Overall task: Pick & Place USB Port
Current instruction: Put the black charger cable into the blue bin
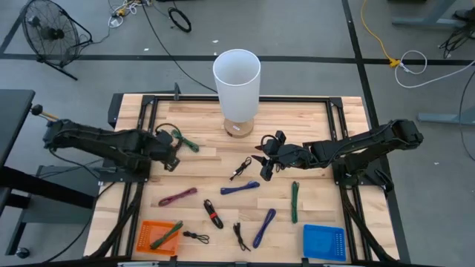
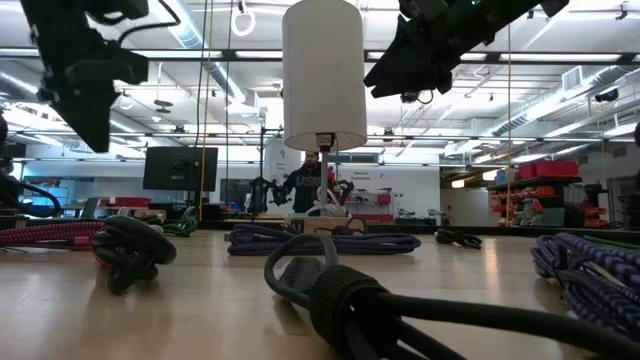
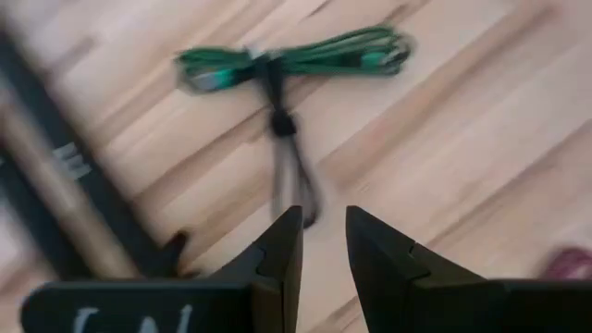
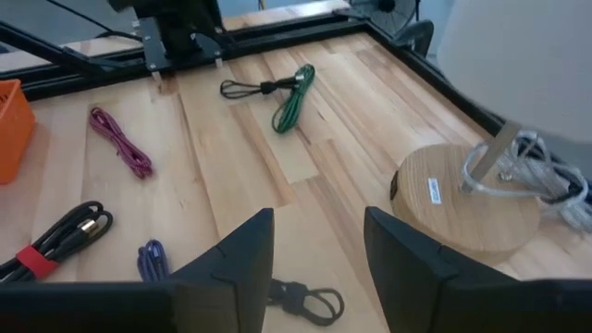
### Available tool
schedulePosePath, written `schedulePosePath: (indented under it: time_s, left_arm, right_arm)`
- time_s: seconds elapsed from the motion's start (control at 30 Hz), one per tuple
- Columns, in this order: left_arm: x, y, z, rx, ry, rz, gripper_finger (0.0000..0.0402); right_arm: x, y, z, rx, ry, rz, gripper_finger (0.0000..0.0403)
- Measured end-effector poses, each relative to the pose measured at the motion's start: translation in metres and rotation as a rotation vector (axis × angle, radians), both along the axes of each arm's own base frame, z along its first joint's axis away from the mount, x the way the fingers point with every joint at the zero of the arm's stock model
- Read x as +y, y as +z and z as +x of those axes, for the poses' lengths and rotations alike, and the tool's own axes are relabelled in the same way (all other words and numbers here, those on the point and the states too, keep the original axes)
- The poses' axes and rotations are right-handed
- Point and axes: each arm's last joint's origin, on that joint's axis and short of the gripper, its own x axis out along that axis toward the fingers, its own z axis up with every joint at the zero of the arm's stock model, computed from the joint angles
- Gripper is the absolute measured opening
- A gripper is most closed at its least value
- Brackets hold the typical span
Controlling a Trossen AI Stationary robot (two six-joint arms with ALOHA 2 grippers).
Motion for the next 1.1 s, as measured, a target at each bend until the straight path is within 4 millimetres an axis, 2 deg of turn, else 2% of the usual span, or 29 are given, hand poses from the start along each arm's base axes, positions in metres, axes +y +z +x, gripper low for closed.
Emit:
schedulePosePath:
  time_s: [0.23,0.5,0.63,0.9,1.1]
  left_arm:
    - [0.026,-0.027,0.004,-0.028,0.08,0.031,0.0089]
    - [0.053,-0.036,0.016,-0.06,0.1,-0.028,0.009]
    - [0.062,-0.045,0.019,-0.002,0.131,-0.033,0.009]
    - [0.071,-0.07,0.029,0.151,0.132,-0.089,0.0093]
    - [0.074,-0.079,0.038,0.149,0.109,-0.11,0.0131]
  right_arm:
    - [0.0,0.002,0.001,-0.025,0.002,0.001,0.0169]
    - [0.0,0.002,0.001,-0.026,0.003,0.001,0.0169]
    - [0.0,0.002,0.001,-0.025,0.003,0.001,0.0169]
    - [0.0,0.002,0.001,-0.021,0.003,0.002,0.0169]
    - [0.0,0.002,0.001,-0.02,0.003,0.004,0.0169]
